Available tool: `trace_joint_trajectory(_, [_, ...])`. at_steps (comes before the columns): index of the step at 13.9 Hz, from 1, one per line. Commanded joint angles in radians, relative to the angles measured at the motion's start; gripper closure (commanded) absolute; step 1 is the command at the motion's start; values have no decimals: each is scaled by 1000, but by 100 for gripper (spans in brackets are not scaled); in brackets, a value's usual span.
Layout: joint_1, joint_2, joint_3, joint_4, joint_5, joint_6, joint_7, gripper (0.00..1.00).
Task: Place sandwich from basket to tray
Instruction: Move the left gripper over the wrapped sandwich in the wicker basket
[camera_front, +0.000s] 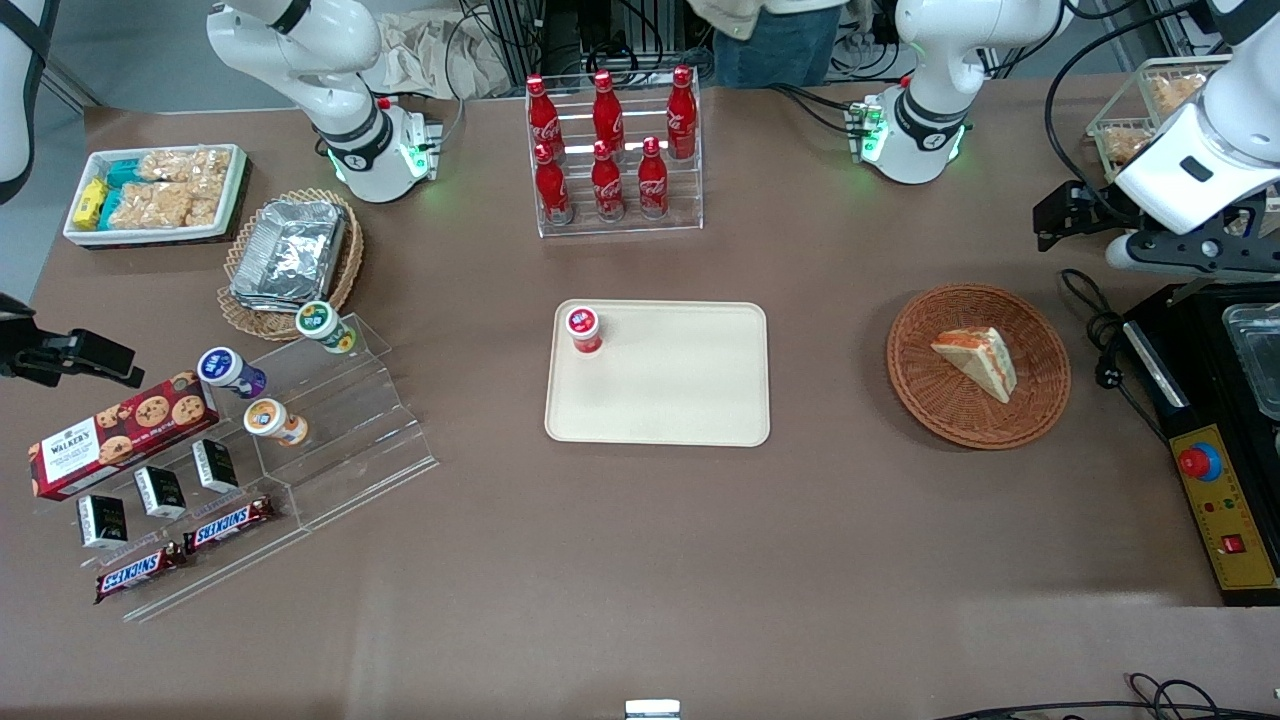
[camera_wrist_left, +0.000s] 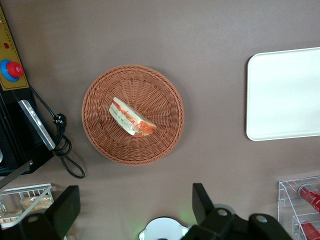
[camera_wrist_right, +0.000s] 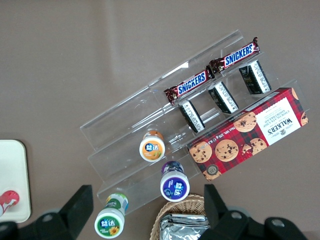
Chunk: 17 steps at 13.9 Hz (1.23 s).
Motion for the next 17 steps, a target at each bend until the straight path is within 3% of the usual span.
trace_joint_trajectory(1, [0, -14, -4, 8, 17, -12, -18, 0])
trace_joint_trajectory(9, [63, -16, 5, 15, 8, -18, -44, 0])
trace_joint_trajectory(12, [78, -13, 5, -12, 3, -24, -295, 0])
trace_joint_trajectory(17, [94, -14, 30, -98, -6, 27, -502, 0])
